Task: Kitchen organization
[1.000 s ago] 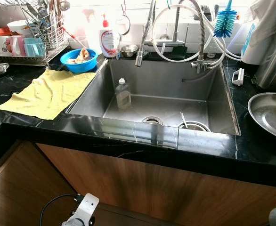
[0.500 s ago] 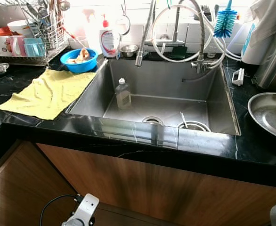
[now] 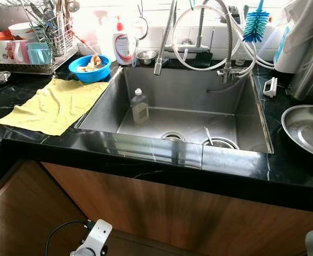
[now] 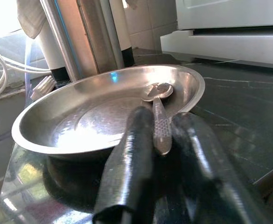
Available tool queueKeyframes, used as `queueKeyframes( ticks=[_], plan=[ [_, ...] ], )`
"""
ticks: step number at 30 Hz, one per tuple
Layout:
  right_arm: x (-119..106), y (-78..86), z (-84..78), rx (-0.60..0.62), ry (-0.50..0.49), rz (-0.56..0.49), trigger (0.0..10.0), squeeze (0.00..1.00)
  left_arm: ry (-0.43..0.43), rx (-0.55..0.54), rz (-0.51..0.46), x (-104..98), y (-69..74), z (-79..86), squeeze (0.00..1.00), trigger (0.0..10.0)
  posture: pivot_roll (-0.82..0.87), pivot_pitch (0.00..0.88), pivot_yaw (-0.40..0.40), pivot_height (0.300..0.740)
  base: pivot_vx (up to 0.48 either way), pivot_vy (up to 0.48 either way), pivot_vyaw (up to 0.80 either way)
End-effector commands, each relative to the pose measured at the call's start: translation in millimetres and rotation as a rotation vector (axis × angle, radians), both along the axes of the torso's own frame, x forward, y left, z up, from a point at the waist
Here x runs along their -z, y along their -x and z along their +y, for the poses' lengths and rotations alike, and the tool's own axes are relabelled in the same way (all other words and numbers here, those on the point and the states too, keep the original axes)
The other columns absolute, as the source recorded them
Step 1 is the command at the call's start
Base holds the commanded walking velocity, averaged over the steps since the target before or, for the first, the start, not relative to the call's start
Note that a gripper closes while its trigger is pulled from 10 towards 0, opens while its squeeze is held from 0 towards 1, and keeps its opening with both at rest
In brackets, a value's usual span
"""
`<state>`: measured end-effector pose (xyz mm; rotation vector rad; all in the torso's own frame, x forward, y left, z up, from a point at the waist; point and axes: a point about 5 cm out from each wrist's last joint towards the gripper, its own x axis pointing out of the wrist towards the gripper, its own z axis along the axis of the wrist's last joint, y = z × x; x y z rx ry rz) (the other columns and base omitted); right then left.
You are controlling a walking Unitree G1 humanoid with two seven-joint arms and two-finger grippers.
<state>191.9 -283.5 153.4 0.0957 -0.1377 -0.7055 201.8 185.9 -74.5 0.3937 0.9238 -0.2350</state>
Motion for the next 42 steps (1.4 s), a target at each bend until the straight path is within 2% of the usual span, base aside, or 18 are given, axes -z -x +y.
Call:
queueKeyframes(
  ticks=[1,14,19,22,24,25,26,28,30,31,33,34,35,38,42],
  plan=[
    [-0.7,-1.1,-1.1,0.002,-0.012,0.001,0.0,0.00,-0.031,0.006,0.019,1.7,4.8,7.8,0.00,10.0,-0.15,0.000,0.069,0.740,0.000,0.000,0.00],
    [-15.9,-5.4,-0.1,0.008,0.004,-0.049,0.0,0.00,-0.032,0.013,0.017,1.3,3.8,6.8,0.00,10.0,-0.15,0.000,0.072,0.740,0.000,0.000,0.00],
    [-33.0,-11.4,7.9,-0.027,0.042,-0.100,0.0,0.00,-0.035,0.017,0.016,1.1,3.6,7.2,0.00,10.0,-0.15,0.000,0.074,0.740,0.000,0.000,0.00],
    [-50.0,-17.6,17.7,-0.075,0.110,-0.138,0.0,0.00,-0.037,0.022,0.016,1.4,4.1,7.3,0.00,10.0,-0.16,0.000,0.076,0.740,0.000,0.000,0.00],
    [-53.4,-20.5,20.8,-0.093,0.131,-0.135,0.0,0.00,-0.037,0.025,0.017,1.5,4.3,7.0,0.00,10.0,-0.16,0.000,0.075,0.740,0.000,0.000,0.00],
    [-55.7,-23.4,23.0,-0.111,0.155,-0.128,9.2,0.00,-0.037,0.027,0.018,1.6,4.5,6.6,0.00,10.0,-0.16,0.000,0.074,0.740,0.000,0.000,0.00],
    [-58.6,-27.0,25.4,-0.134,0.172,-0.127,10.0,0.00,-0.036,0.028,0.018,1.7,4.5,6.2,0.00,10.0,-0.16,0.000,0.074,0.740,0.000,0.000,0.00],
    [-64.8,-36.1,32.5,-0.206,0.204,-0.124,10.0,0.00,-0.034,0.029,0.018,1.8,4.5,5.2,0.00,10.0,-0.16,0.000,0.074,0.740,0.000,0.000,0.00],
    [-60.7,-46.9,40.8,-0.292,0.193,-0.047,10.0,0.00,-0.033,0.029,0.017,1.7,4.1,4.7,0.00,10.0,-0.16,0.000,0.075,0.740,0.000,0.000,0.00],
    [-49.1,-57.1,47.9,-0.359,0.210,0.100,10.0,0.00,-0.033,0.031,0.017,1.6,3.8,4.2,0.00,10.0,-0.17,0.000,0.076,0.740,0.000,0.000,0.00],
    [-40.9,-63.9,55.3,-0.443,0.236,0.184,10.0,0.00,-0.032,0.032,0.017,1.6,3.6,3.6,0.00,10.0,-0.17,0.000,0.073,0.740,0.000,0.000,0.00],
    [-39.7,-65.1,57.1,-0.464,0.241,0.195,10.0,0.00,-0.032,0.032,0.017,1.6,3.6,3.5,0.00,10.0,-0.17,0.000,0.073,0.740,0.000,0.000,0.00],
    [-41.2,-70.1,65.8,-0.547,0.252,0.187,10.0,0.00,-0.031,0.027,0.017,1.6,3.4,3.2,0.00,10.0,-0.17,0.000,0.072,0.740,0.000,0.000,0.00],
    [-42.7,-78.9,79.7,-0.696,0.298,0.207,10.0,0.00,-0.029,0.021,0.017,1.8,3.5,2.7,0.00,10.0,-0.16,0.000,0.072,0.740,0.000,0.000,0.00],
    [-39.9,-90.8,86.7,-0.774,0.305,0.261,10.0,0.00,-0.031,0.020,0.020,2.1,4.2,2.9,0.00,10.0,-0.17,0.000,0.069,0.740,0.000,0.000,0.00]
  ],
)
